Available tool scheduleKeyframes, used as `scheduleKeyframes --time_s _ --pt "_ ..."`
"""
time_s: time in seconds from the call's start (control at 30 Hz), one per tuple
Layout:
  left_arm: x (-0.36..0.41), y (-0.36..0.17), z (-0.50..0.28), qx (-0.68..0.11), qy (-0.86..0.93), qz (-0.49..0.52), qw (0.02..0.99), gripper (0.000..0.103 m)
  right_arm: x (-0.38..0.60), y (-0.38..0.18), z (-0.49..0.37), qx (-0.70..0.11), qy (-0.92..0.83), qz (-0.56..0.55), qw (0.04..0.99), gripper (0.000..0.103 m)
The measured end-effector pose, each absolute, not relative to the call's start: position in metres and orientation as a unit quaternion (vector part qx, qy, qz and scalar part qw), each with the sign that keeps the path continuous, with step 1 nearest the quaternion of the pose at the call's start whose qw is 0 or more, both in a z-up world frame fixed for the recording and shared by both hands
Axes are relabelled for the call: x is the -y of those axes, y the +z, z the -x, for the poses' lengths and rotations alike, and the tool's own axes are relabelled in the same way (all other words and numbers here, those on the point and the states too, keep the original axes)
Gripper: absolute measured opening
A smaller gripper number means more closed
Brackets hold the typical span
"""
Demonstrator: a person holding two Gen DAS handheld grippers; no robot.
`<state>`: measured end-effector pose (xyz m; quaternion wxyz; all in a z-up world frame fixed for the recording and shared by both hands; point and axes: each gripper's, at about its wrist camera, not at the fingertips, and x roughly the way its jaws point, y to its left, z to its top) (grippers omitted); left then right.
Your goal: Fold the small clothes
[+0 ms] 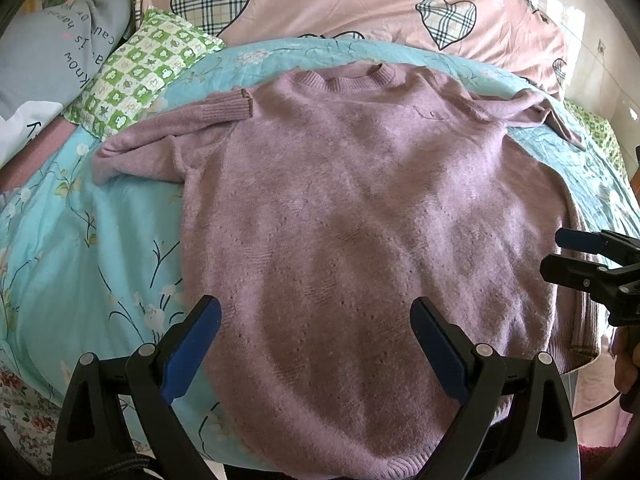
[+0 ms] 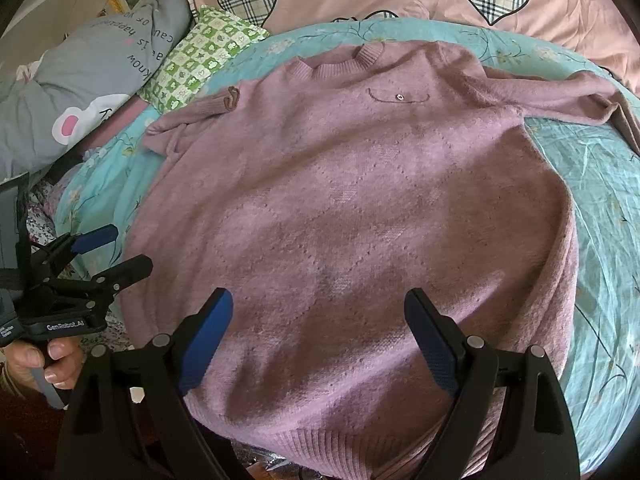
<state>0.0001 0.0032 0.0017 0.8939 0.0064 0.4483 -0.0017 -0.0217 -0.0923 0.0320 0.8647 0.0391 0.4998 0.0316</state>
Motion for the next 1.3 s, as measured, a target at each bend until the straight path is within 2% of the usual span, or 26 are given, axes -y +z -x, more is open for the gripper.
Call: scheduleKeyframes --time_s 0.9,1.3 --pt "-0.0027 -0.0030 -0.0025 -0.452 -0.019 0.030 0.891 0.096 0.0982 0.0285 0.0214 -0.502 0.031 -0.036 0.864 0.088" --pt "-0.0024 -0.0064 -0.0047 -0.448 -0.012 0.015 0.894 0.096 0.0989 0.0279 0.0201 -0.501 0.037 -0.048 0.863 0.088"
